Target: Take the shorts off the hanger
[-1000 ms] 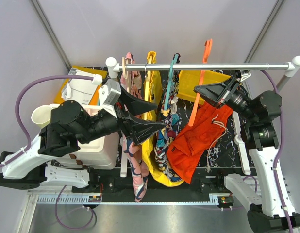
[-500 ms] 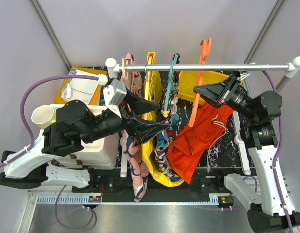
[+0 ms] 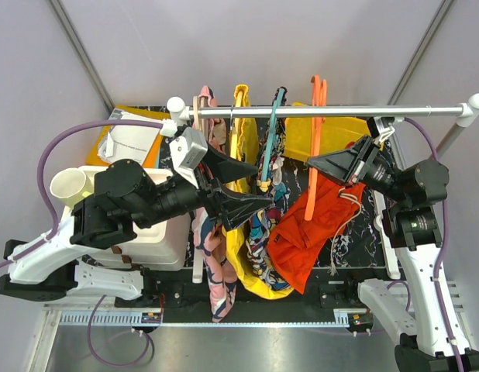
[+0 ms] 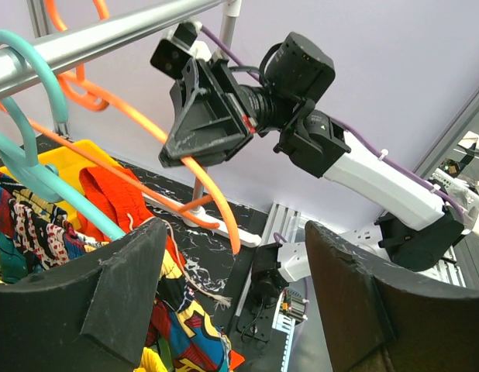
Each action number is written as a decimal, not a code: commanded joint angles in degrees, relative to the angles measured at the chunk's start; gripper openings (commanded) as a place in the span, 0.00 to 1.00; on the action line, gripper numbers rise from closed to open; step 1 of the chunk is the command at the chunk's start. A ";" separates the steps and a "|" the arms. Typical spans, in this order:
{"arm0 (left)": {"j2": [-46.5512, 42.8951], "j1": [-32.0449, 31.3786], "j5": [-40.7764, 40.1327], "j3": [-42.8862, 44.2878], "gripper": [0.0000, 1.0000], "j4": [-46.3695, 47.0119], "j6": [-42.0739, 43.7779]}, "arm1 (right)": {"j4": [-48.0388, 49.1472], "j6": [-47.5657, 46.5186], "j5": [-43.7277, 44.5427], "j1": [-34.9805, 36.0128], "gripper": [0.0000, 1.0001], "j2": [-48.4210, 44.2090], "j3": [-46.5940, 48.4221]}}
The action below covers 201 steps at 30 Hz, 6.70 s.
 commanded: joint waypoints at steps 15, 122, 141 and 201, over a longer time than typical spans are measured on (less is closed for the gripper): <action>3.39 -0.26 -0.90 2.85 0.78 2.96 0.19 | 16.44 11.72 -1.59 0.53 0.00 1.32 -0.58; -1.27 -0.26 -1.87 -0.75 0.82 0.33 -1.40 | -47.03 -4.36 63.46 13.89 1.00 -4.49 -24.11; -3.29 -0.26 -1.77 -1.28 0.82 -1.34 -2.01 | -30.23 0.84 67.49 13.89 1.00 10.46 -36.95; -7.86 -0.26 -24.36 4.00 0.88 -12.51 9.32 | 32.52 -75.00 76.64 11.08 0.00 23.47 0.04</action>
